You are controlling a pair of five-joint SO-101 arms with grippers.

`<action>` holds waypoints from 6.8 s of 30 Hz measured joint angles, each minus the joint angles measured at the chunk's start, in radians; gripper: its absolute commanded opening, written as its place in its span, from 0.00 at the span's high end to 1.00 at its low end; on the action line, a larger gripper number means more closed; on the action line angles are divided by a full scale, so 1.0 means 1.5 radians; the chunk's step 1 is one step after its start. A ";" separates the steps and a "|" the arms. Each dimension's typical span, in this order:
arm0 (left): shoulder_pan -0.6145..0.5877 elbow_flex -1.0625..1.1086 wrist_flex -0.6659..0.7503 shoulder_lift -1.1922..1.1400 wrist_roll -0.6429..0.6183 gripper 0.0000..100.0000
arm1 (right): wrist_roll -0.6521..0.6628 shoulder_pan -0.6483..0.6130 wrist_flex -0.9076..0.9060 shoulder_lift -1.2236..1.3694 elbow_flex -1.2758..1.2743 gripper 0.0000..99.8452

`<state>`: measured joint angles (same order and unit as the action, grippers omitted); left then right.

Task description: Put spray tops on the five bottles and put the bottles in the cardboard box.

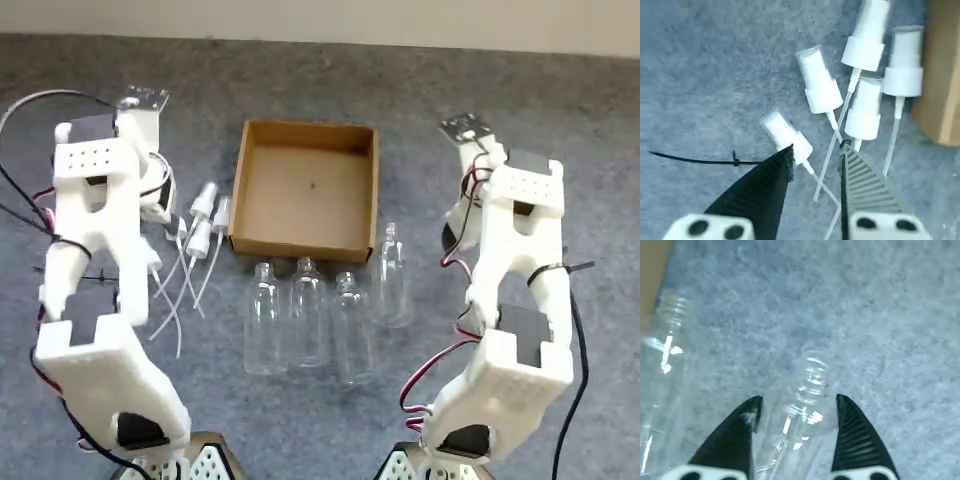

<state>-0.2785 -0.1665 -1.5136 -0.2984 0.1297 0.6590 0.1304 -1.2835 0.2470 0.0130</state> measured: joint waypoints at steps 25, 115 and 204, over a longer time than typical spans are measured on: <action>-0.094 0.331 0.286 0.064 -0.127 0.85 | 0.035 0.003 0.000 0.000 0.000 1.00; 0.506 -0.147 0.357 0.403 -0.141 0.99 | -0.258 -0.460 0.492 -1.060 -0.772 1.00; 0.405 0.320 0.313 0.708 -0.097 0.90 | -0.261 -0.464 0.492 -1.061 -0.810 1.00</action>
<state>0.3291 0.3138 -1.0441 0.7633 -0.0161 0.2677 -0.5662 -0.5455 -1.3441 -1.2022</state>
